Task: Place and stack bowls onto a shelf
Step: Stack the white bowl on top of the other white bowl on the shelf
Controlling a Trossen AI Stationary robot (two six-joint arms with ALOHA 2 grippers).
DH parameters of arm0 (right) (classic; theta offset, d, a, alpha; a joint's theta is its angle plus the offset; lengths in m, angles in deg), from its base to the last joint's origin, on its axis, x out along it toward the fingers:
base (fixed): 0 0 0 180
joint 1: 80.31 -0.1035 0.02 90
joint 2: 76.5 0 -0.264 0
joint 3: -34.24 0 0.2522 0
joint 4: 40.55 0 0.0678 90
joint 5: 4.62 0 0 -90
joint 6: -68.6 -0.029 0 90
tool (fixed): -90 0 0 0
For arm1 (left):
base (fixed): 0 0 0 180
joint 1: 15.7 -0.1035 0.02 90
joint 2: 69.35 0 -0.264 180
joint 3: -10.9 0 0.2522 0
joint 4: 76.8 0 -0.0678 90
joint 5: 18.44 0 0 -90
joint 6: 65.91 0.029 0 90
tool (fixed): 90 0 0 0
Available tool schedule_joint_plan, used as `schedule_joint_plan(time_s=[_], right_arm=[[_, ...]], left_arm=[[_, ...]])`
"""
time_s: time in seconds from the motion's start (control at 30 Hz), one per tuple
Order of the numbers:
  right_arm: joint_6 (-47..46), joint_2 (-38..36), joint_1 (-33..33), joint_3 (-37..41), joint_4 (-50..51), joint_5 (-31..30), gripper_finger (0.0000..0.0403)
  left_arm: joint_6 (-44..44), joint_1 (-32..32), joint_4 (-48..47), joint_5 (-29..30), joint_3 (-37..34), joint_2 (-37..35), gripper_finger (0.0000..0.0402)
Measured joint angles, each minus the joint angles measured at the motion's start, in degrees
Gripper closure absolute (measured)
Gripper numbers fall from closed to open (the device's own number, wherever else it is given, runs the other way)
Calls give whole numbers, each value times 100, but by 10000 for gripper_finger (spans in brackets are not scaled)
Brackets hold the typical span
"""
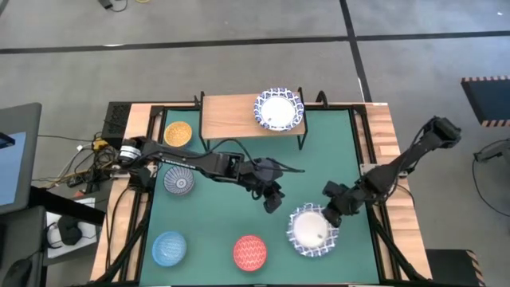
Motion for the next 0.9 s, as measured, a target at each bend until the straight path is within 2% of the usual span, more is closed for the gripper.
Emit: schedule_joint_plan(time_s=[0.27, 0.5, 0.7, 0.8, 0.9], right_arm=[[-139, -533, 508, -350, 165, -130, 383], [-116, -1373, 1014, -351, 240, -174, 381], [-58, -1760, 1499, -351, 247, -197, 381], [79, -1841, 1664, -351, 212, -217, 381], [134, -1864, 1805, -352, 199, -208, 381]], left_arm=[[-439, -2, -228, -233, -4, 32, 210], [-624, -19, -315, -403, 14, -142, 206], [-901, -127, -289, -538, 0, -133, 207], [-1046, -183, -373, -536, 1, -133, 218], [-1170, -195, -389, -540, 1, -133, 255]])
